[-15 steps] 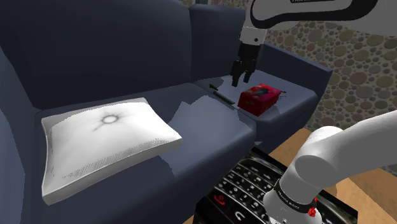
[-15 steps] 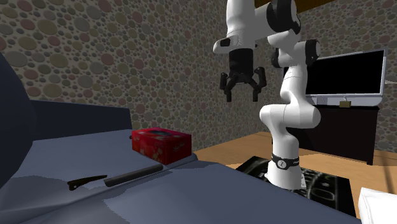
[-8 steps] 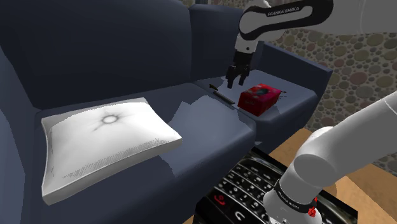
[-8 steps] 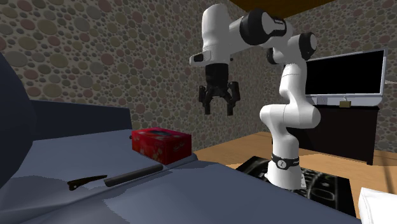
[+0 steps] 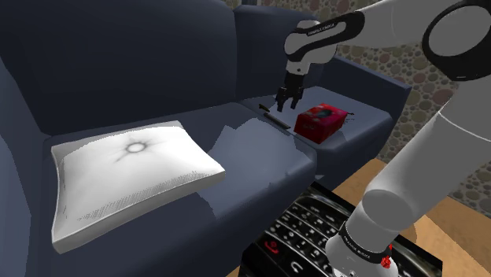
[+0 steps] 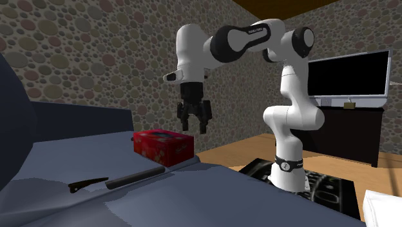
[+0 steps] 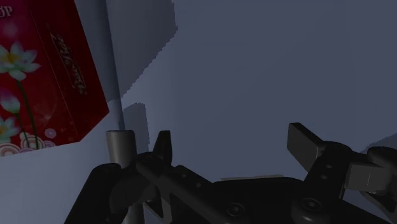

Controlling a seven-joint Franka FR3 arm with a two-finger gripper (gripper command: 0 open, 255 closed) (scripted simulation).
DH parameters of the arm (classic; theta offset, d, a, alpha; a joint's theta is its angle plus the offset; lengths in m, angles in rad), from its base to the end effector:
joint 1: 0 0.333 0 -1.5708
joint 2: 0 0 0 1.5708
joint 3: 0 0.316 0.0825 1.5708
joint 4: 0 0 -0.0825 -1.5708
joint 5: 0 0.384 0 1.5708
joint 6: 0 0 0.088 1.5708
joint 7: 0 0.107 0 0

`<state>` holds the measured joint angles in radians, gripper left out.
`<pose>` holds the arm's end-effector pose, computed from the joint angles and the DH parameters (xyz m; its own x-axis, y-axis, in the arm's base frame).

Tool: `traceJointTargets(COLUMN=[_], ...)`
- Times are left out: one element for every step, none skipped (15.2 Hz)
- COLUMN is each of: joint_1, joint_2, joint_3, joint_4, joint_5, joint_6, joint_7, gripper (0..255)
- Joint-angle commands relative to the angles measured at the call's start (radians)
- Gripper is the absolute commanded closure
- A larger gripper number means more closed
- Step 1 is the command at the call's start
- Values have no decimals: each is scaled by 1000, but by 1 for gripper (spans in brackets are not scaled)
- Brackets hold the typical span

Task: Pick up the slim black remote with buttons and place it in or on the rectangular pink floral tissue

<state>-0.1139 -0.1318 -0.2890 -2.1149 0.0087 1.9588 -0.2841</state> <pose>0.4690 -0.2034 0.4669 0.9928 -0.1186 -0.0159 -0.1192 -0.9915 -0.0519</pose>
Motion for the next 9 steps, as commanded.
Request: traceJointTargets(joint_1=[-10,-16,-23,-30,-38,-47,-57,-67,-79], joint_2=[76,113,149,186,223,261,299,337,375], joint_3=[-20,-29,-36,-43,-48,-53,-57,-60,-61], joint_4=[44,68,92,118,145,173,203,234,266], joint_5=[25,39,54,69,85,102,118,135,152], joint_6=[29,40,49,58,65,70,75,78,80], joint_7=[-29,-43,-57,-71,-85,-99,-112,-125,-137], gripper=[0,0,0,0,0,0,0,0,0])
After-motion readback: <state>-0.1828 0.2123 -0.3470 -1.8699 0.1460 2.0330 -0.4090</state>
